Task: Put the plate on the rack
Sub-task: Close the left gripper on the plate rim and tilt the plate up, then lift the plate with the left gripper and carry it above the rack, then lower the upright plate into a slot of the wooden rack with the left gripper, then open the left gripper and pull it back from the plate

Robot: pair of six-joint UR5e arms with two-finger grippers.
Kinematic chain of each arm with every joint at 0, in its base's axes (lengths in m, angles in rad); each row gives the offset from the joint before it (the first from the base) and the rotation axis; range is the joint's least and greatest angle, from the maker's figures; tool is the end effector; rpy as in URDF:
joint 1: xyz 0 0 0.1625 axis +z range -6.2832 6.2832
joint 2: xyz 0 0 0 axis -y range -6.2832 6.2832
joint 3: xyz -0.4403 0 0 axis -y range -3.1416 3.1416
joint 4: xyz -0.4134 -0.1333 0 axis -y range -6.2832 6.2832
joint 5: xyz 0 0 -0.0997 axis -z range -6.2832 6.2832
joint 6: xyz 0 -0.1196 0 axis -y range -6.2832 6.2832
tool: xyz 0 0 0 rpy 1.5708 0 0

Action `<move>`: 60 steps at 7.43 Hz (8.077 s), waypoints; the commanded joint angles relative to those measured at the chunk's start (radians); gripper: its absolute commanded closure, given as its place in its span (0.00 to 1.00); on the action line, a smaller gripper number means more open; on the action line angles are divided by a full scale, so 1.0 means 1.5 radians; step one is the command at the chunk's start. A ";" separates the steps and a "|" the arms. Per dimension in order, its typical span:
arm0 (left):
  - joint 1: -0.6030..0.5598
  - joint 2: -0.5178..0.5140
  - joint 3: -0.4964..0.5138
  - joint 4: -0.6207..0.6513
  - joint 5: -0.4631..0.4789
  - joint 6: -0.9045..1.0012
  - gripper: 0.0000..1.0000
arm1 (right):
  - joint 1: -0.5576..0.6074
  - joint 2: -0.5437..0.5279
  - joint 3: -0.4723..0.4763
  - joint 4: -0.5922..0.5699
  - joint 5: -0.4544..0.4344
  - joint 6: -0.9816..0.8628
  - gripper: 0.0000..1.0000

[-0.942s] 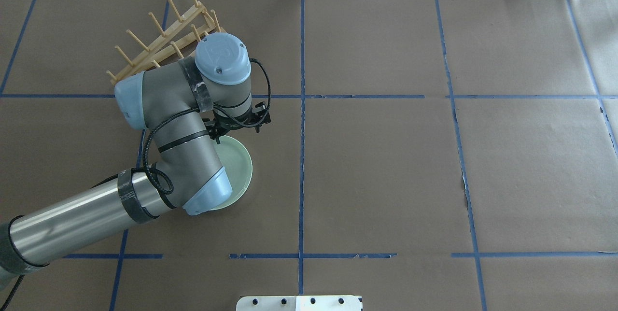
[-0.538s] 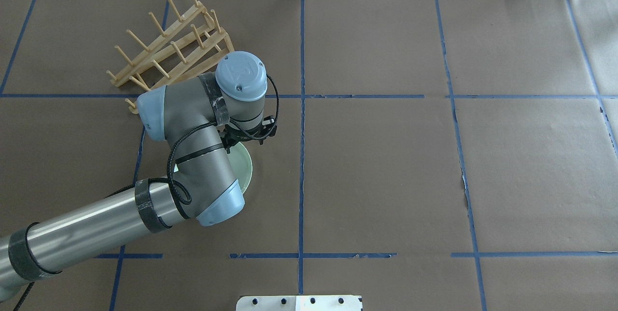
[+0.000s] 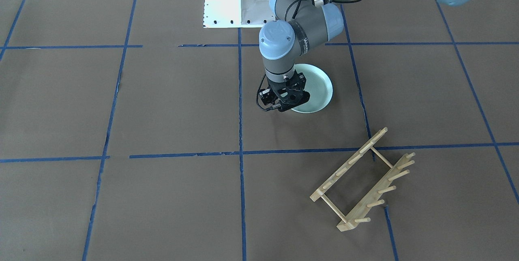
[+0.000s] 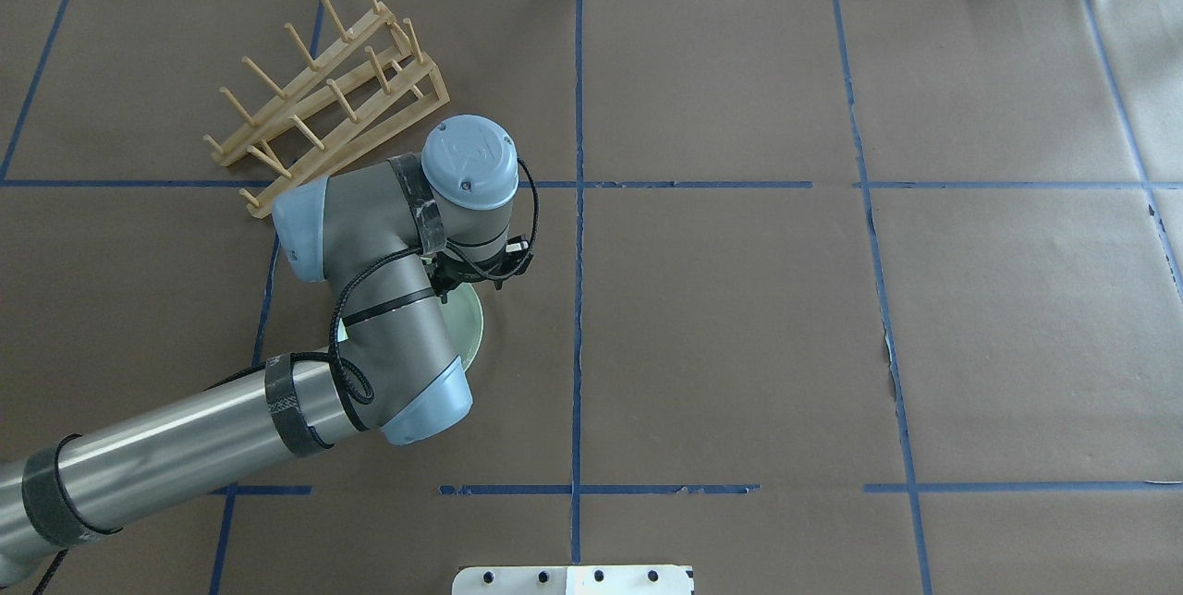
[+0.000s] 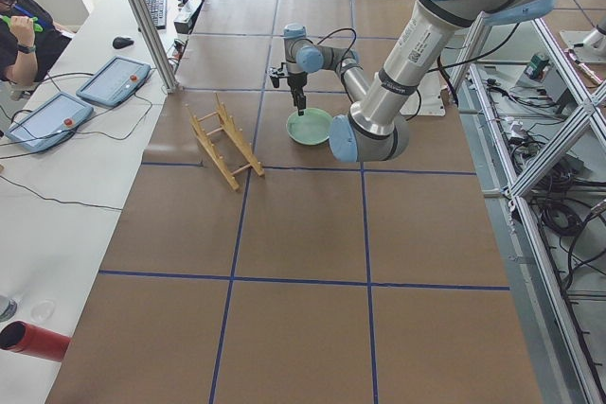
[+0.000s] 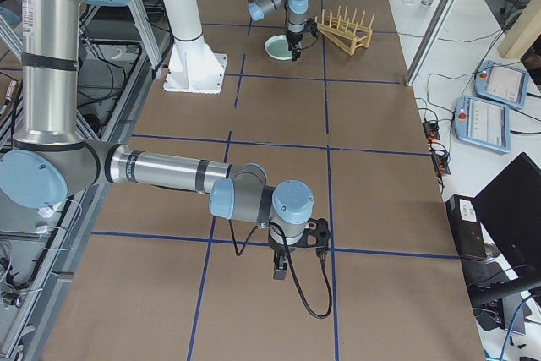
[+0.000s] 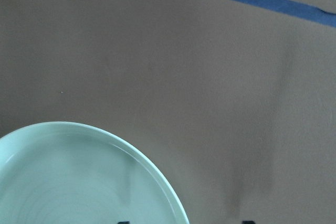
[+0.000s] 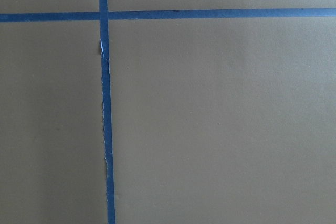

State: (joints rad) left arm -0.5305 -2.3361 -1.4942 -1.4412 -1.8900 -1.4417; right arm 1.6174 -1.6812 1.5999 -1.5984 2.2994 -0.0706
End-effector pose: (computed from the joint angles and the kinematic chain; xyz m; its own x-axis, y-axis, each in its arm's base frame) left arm 0.6148 -0.4717 0.2607 0.7685 -0.3091 -0.5603 0.2399 0.9509 -0.1955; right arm 0.0747 -0.4499 0.7332 0.7433 0.0367 0.6679 0.0061 0.9981 -0.0617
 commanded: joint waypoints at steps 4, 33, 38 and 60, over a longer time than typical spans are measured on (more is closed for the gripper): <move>0.011 0.007 -0.001 -0.009 -0.001 0.003 0.47 | 0.001 0.000 0.000 0.000 0.000 0.000 0.00; -0.375 0.101 0.136 -1.016 -0.008 -0.318 1.00 | 0.000 0.000 0.000 0.000 0.000 0.000 0.00; -0.336 0.105 0.147 -1.018 0.040 -0.319 1.00 | 0.000 0.000 -0.001 0.000 0.000 0.000 0.00; -0.526 0.466 -0.046 -0.372 -0.197 0.808 0.00 | 0.001 0.000 0.000 0.000 0.000 0.000 0.00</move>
State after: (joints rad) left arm -1.2398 -1.6578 -1.5608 -2.1122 -2.1829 -0.4352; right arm 1.6179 -1.6812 1.5999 -1.5985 2.2994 -0.0705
